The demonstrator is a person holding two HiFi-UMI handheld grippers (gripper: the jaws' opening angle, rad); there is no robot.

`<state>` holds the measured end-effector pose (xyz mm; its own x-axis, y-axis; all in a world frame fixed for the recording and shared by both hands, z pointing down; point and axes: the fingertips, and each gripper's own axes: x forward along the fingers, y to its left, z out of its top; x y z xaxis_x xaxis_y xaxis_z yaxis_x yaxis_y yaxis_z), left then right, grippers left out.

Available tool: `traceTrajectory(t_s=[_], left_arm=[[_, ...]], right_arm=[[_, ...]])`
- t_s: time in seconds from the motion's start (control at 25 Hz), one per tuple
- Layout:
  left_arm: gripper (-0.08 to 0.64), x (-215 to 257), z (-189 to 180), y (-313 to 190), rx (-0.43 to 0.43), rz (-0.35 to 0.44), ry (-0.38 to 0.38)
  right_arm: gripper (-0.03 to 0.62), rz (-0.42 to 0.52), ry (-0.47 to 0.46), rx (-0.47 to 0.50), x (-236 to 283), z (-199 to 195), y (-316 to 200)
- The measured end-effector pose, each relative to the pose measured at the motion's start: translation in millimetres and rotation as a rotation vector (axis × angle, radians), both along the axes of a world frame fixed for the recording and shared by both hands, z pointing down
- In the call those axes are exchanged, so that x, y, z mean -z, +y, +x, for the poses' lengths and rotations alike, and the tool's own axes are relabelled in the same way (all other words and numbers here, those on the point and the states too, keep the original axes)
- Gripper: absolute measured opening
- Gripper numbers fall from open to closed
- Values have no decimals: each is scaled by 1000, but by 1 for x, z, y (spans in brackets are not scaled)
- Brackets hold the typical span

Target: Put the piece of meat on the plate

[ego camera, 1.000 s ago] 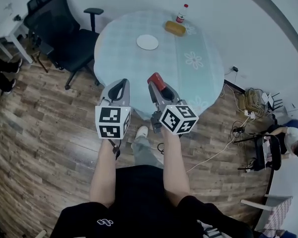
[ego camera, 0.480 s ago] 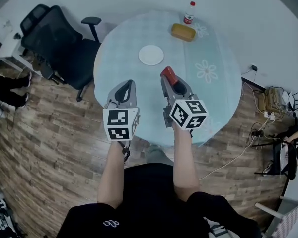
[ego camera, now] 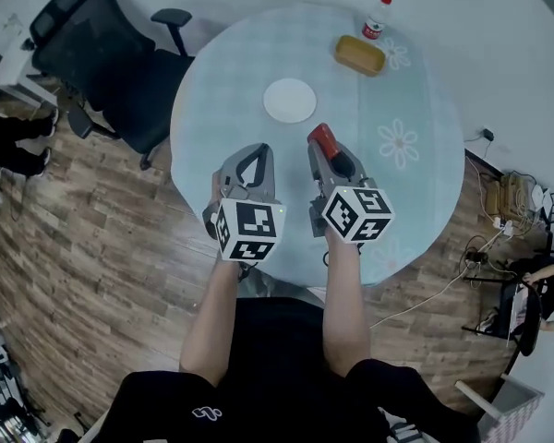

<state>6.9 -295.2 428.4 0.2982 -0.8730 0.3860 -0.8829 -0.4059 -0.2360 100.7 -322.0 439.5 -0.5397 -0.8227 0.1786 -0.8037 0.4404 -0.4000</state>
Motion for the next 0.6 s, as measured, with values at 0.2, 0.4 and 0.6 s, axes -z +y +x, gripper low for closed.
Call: traceTrajectory(t_s=[0.2, 0.4, 0.6], left_arm=[[3, -8, -1, -30, -41, 11, -61], [3, -22, -3, -61, -71, -28, 1], [3, -45, -18, -83, -67, -101, 61]], right_arm=[[103, -35, 26, -20, -14, -8, -24], [103, -51, 72, -38, -20, -13, -52], [103, -95, 123, -27, -44, -23, -73]])
